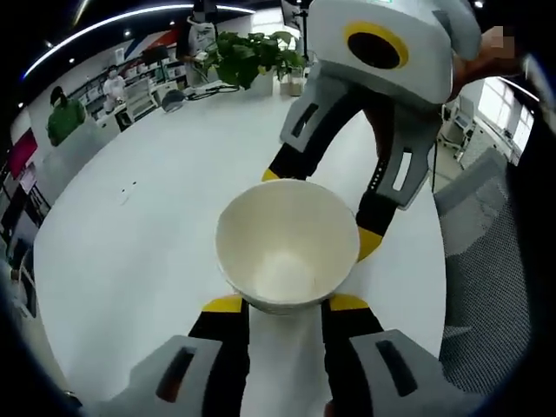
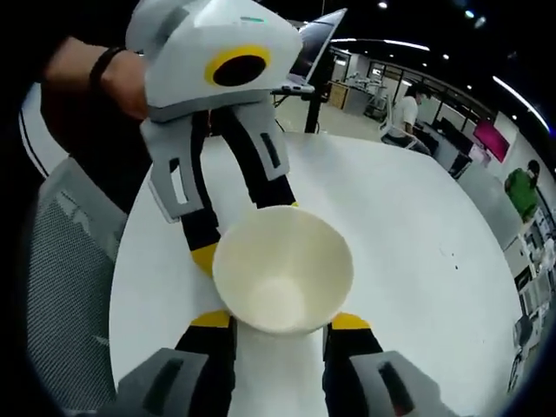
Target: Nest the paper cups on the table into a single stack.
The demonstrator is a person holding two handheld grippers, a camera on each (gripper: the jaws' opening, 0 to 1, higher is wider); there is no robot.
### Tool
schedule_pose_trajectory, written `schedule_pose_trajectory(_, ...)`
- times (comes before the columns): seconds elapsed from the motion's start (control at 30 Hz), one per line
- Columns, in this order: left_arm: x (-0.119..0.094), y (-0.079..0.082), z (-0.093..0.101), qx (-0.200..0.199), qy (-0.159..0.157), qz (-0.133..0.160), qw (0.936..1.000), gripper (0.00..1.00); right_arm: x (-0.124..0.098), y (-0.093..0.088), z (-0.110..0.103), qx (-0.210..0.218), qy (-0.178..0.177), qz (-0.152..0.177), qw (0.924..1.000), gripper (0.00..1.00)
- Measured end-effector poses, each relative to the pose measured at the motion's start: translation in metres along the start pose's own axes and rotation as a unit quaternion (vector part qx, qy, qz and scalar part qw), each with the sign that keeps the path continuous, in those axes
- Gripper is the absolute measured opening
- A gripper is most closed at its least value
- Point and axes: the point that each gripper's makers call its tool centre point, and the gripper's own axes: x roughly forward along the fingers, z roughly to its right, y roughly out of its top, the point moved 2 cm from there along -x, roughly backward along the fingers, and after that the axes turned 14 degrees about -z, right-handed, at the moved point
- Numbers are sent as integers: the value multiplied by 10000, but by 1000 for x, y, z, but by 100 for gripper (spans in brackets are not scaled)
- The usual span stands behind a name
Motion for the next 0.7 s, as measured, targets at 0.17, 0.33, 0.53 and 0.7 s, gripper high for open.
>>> schedule_pose_trajectory(0.17, 7, 0, -12, -35, -57, -11, 10000, 30, 2, -2, 10, 67, 5, 0, 10000, 37)
schedule_pose_trajectory(0.33, 7, -1, -11, -65, -102, -84, 9999, 28, 4, -4, 11, 113, 11, 9, 9999, 37)
schedule_pose_trajectory(0.53, 7, -5, -12, -227, -82, -134, 9996, 35, 6, -5, 9, 279, 35, 6, 9996, 46)
schedule_pose_trajectory(0.7, 0, -12, -11, -467, 9, -61, 9989, 46, 7, -7, 7, 746, 19, 132, 9971, 56)
